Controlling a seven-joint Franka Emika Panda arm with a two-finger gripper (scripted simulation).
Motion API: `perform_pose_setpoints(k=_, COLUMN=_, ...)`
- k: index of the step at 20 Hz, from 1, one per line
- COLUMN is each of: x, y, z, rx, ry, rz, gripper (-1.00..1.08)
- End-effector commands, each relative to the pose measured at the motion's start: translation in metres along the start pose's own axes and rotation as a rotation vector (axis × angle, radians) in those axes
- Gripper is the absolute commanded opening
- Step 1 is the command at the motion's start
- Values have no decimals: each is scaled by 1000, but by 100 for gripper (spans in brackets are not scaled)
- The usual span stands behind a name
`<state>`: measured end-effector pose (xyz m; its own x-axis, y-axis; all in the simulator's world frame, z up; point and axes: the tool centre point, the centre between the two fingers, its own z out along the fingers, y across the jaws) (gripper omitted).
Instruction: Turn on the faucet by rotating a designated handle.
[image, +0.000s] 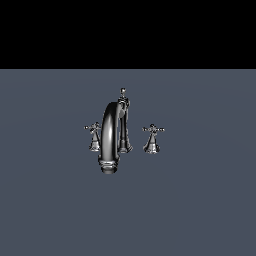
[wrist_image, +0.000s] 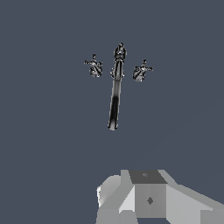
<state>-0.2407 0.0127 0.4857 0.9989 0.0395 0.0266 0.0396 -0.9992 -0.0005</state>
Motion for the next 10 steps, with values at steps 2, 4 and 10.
perform_pose_setpoints(k=2, x=10, y=-10, z=32, rx=-13, ry=-59, rz=-1, gripper=-12)
perform_pose_setpoints(k=4, x=10, y=-4, z=80, rx=-27, ry=-146, rz=32, gripper=-4)
perform_pose_setpoints(k=10, x=15, y=-24, z=193, rx=56, ry=-294, rz=149, gripper=-16)
